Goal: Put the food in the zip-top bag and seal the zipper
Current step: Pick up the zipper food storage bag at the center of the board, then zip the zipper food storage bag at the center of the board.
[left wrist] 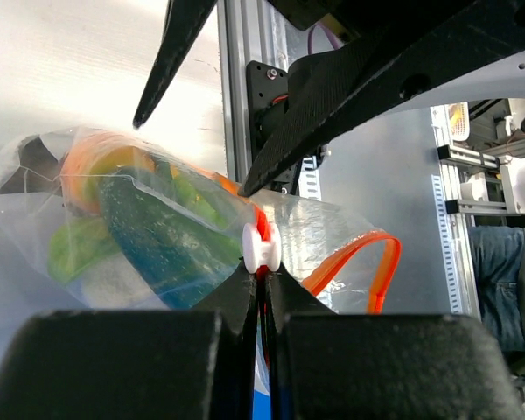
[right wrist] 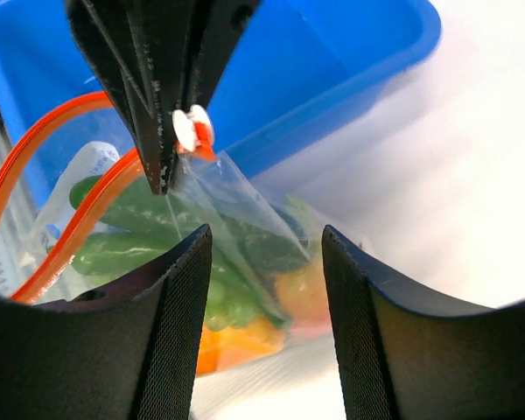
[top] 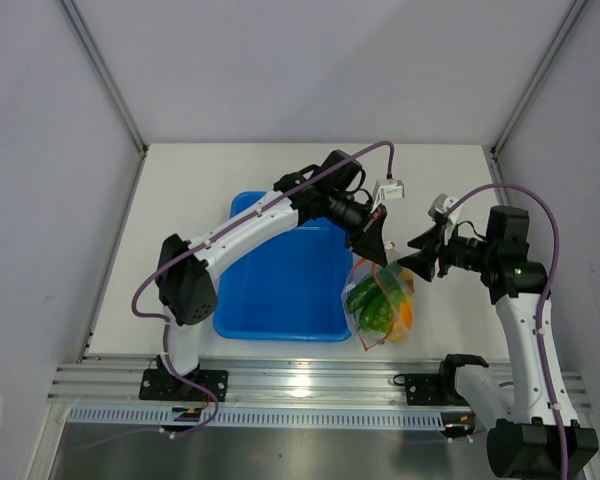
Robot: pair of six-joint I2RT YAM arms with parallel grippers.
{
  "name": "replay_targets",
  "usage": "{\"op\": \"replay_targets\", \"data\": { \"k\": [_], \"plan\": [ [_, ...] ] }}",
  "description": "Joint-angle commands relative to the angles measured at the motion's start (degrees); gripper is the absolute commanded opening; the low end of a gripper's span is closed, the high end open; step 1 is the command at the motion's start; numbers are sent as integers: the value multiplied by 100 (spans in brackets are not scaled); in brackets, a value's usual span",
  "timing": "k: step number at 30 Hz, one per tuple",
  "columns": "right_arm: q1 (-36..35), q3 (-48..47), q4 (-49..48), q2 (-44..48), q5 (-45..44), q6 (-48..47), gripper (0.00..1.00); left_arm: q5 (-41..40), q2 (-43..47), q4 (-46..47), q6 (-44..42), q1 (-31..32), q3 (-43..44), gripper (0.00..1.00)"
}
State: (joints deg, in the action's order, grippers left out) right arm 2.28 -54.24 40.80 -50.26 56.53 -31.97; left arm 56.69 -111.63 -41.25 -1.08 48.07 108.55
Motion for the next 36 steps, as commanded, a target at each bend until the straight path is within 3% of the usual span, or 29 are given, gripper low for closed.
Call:
{"op": "replay_targets", "data": {
  "k": [1,12,19,23,30,33,36],
  "plan": [
    [79,-87,-211,-212,910,-908,55,466,265,109,-173,-53,254,0],
    [79,-236,-476,-634,1746,-1453,54,510,247,65,-103,0,272,0],
    [-17,-149,-274,-1038,2406,-1936,45,413,204,21,-59,18,289,0],
    [-184,-184,-36,-1126,2310,-2200,46,370,160,-40,-50,27,394,0],
    [-211,97,-308,-881,2362,-1709,54,220,89,-322,-182,35,553,0],
    [-211,282,-625,-784,2406,-1471,47,211,81,-322,-164,35,562,0],
    [-228,247,-521,-757,2512,-1610,20,202,72,-322,-147,44,553,0]
  ]
}}
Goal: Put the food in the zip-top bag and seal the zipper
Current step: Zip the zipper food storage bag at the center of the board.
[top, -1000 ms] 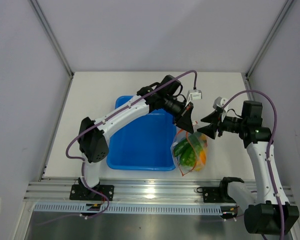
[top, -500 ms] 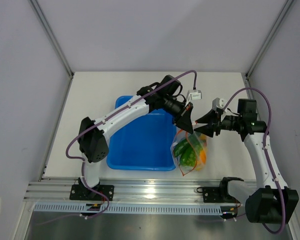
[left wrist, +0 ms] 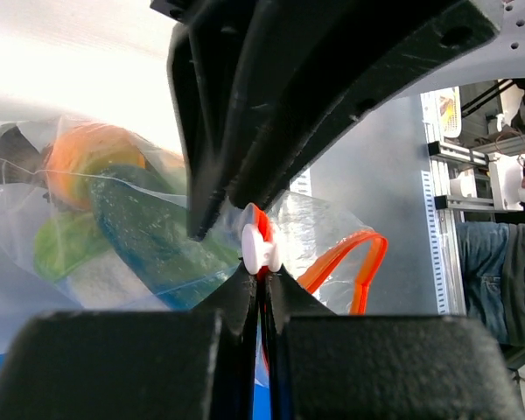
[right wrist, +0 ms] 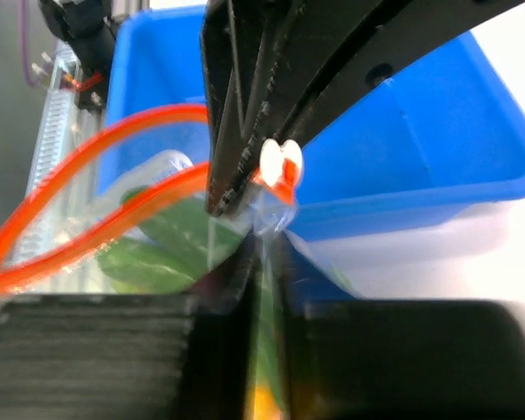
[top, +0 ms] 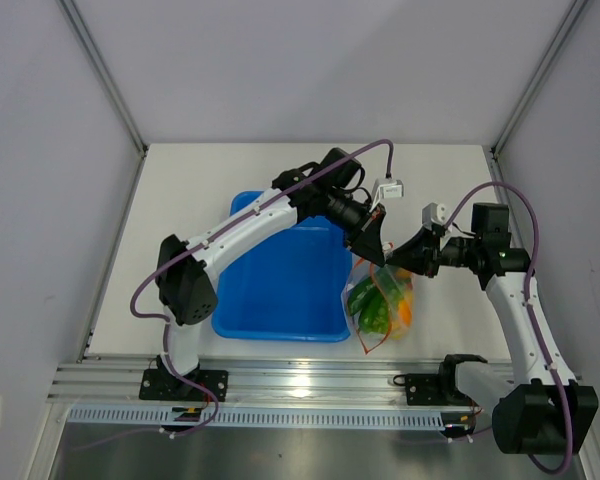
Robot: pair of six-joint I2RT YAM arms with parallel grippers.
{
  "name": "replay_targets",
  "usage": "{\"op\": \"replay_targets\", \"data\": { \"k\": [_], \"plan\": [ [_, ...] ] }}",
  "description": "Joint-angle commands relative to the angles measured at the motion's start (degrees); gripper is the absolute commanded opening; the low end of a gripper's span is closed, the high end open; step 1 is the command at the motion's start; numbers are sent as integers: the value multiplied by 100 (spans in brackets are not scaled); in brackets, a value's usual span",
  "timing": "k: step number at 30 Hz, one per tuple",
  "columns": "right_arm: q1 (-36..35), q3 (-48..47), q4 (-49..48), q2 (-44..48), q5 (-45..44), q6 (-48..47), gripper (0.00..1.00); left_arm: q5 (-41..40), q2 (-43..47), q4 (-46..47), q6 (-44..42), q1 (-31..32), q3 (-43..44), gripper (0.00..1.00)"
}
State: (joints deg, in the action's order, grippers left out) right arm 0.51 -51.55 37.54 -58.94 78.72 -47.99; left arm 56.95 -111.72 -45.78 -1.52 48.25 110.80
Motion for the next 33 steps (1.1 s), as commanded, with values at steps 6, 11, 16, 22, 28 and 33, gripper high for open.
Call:
{"op": "replay_targets", "data": {
  "k": [6,11,16,22,28,33],
  "plan": [
    [-210,145,-580,532,-163,385,0,124,98,166,-41,27,249,0],
    [-201,294,-923,918,-366,1018,0,-87,238,288,90,27,91,0],
    [-297,278,-977,1060,-1206,1775,0,-771,607,762,467,27,-513,2],
    [-324,145,-475,1165,-1675,2151,0,-1370,1486,1879,863,27,-1456,30],
    [-333,356,-625,1595,-1956,2583,0,-1968,1987,2591,1092,27,-2018,54],
    [-324,198,-292,1499,-2308,2953,0,-2108,1953,2881,1461,105,-1975,57]
  ]
}}
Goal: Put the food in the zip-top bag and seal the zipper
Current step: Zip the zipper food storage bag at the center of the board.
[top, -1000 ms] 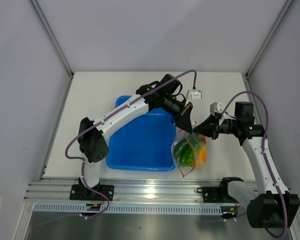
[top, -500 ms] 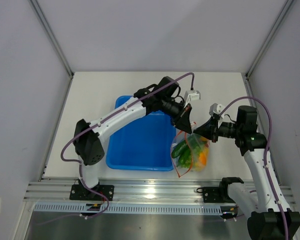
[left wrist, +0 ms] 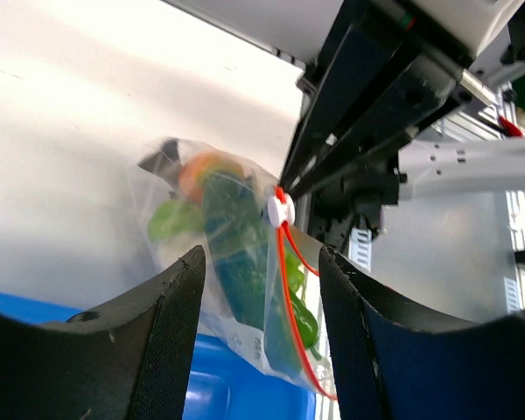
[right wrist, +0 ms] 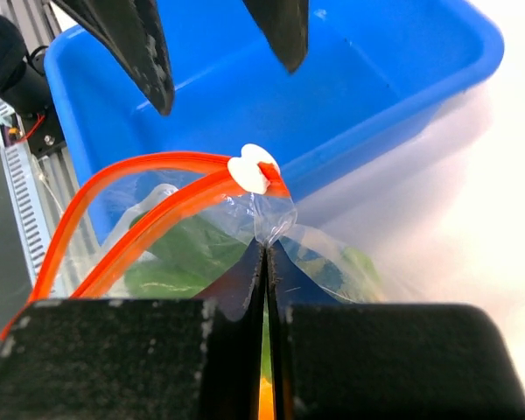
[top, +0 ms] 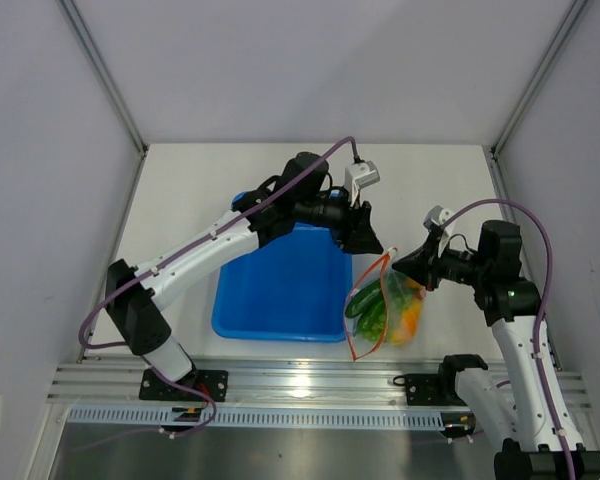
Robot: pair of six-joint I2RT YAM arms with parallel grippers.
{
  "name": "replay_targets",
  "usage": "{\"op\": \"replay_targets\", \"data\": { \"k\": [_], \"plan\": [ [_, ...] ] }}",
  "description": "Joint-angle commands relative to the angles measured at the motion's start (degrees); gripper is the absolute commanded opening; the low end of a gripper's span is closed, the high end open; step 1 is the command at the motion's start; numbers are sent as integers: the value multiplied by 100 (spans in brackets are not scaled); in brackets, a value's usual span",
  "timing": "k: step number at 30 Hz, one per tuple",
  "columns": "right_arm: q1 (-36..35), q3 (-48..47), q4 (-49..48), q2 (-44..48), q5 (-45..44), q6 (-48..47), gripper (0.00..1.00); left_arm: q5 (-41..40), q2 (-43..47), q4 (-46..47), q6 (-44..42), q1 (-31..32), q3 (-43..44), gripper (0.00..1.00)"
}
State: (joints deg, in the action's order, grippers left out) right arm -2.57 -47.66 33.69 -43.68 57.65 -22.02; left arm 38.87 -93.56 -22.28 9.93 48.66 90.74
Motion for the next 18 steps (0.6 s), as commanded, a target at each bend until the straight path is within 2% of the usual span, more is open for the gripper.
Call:
{"op": "replay_targets", "data": {
  "k": [1,5,13,18],
  "plan": [
    [-16,-182,50,26,-253,426,0,-380,84,532,421,99,84,58],
    [-16,-59,-187,263,-439,787,0,-881,75,690,466,406,102,58],
    [-16,-182,225,264,-562,638,0,-1881,-13,611,492,811,102,61],
    [-24,-200,234,264,-553,629,0,-2015,-31,646,597,855,-30,53]
  ]
}}
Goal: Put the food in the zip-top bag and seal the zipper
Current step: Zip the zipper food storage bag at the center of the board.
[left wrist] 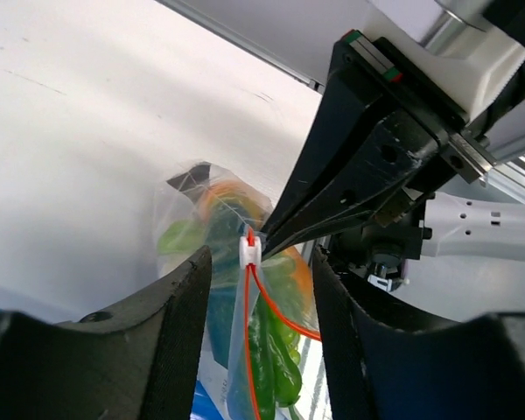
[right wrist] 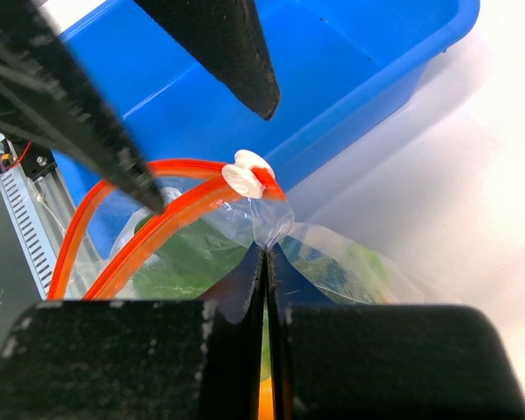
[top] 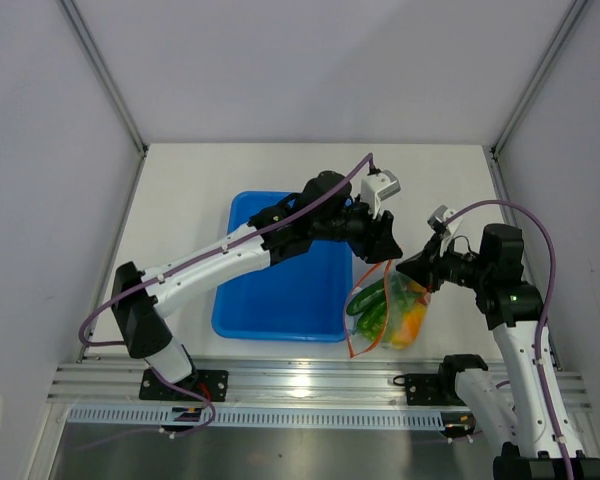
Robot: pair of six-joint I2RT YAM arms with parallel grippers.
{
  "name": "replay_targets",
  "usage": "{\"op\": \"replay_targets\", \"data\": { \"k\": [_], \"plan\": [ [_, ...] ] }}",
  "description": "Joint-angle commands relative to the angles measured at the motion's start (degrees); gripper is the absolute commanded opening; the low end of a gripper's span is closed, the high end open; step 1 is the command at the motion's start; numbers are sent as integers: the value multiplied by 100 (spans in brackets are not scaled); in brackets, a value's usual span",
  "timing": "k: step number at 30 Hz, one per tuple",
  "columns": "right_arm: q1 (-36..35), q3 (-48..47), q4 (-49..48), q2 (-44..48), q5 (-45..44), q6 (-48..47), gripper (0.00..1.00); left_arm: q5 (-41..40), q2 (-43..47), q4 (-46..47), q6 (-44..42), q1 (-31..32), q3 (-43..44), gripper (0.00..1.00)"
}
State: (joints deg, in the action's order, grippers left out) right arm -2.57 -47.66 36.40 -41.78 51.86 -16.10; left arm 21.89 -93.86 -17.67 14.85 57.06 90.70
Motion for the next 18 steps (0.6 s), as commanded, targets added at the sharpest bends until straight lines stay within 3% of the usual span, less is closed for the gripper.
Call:
{"op": "replay_targets", "data": {
  "k": [1,5,9,18],
  "plan": [
    [-24,-209,-19,73,26,10,0,-334,-9,168,106,16,-26,52],
    [-16,-235,-19,91,70,36,0,-440,-35,150,62,16,-70,48],
    [-24,-217,-54,126,88,63,0,-387,-123,123,27,25,-34,37],
    [-16,-165,-63,170,105,116,0,-185,-97,326,97,60,-210,38]
  ]
}}
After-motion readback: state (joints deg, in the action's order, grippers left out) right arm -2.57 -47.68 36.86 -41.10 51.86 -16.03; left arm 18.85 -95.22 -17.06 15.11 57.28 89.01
